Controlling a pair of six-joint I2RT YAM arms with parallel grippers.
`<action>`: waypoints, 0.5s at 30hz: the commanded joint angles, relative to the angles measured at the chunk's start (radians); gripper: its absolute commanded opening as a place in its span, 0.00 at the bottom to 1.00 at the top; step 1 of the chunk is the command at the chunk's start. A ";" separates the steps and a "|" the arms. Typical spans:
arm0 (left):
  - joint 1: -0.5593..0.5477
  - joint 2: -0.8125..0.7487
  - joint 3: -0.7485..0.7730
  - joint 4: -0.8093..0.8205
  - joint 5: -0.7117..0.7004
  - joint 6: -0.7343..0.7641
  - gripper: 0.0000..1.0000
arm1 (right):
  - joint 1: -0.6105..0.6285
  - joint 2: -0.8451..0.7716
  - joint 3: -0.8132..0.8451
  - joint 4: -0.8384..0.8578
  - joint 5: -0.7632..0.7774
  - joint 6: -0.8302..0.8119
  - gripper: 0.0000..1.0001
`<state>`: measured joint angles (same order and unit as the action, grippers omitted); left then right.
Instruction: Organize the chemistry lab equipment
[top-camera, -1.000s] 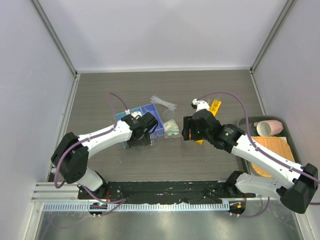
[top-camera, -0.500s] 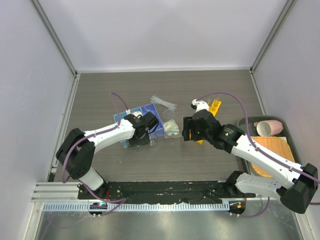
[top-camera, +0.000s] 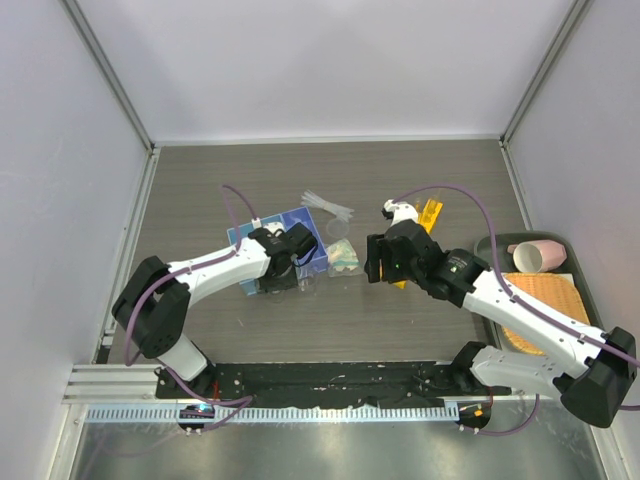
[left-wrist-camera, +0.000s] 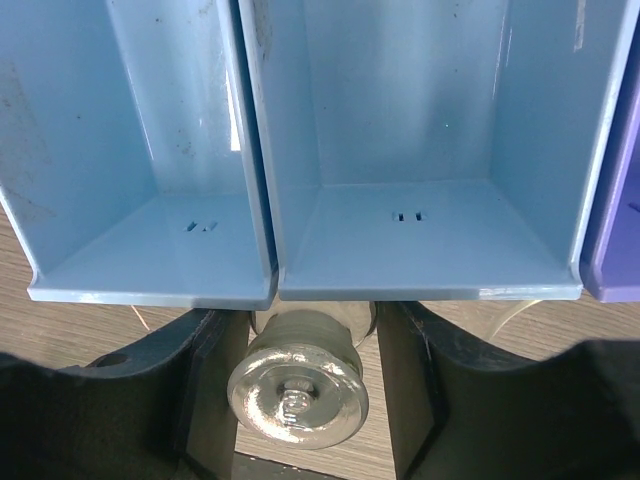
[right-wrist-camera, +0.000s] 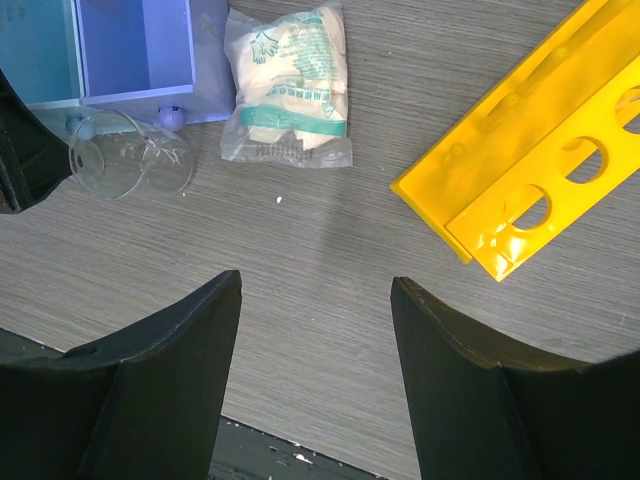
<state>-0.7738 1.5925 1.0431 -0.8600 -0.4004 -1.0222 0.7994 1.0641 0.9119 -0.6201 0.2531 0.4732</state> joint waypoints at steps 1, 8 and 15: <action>0.004 -0.022 0.021 0.009 -0.025 -0.004 0.05 | 0.006 -0.030 0.002 0.030 0.021 -0.010 0.67; -0.007 -0.123 0.067 -0.091 0.008 0.097 0.00 | 0.006 -0.046 0.016 0.014 0.025 -0.004 0.67; -0.007 -0.175 0.248 -0.211 0.095 0.266 0.00 | 0.006 -0.076 0.031 -0.027 0.024 -0.001 0.67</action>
<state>-0.7788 1.4696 1.1599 -0.9939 -0.3519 -0.8848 0.7994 1.0283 0.9096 -0.6254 0.2531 0.4736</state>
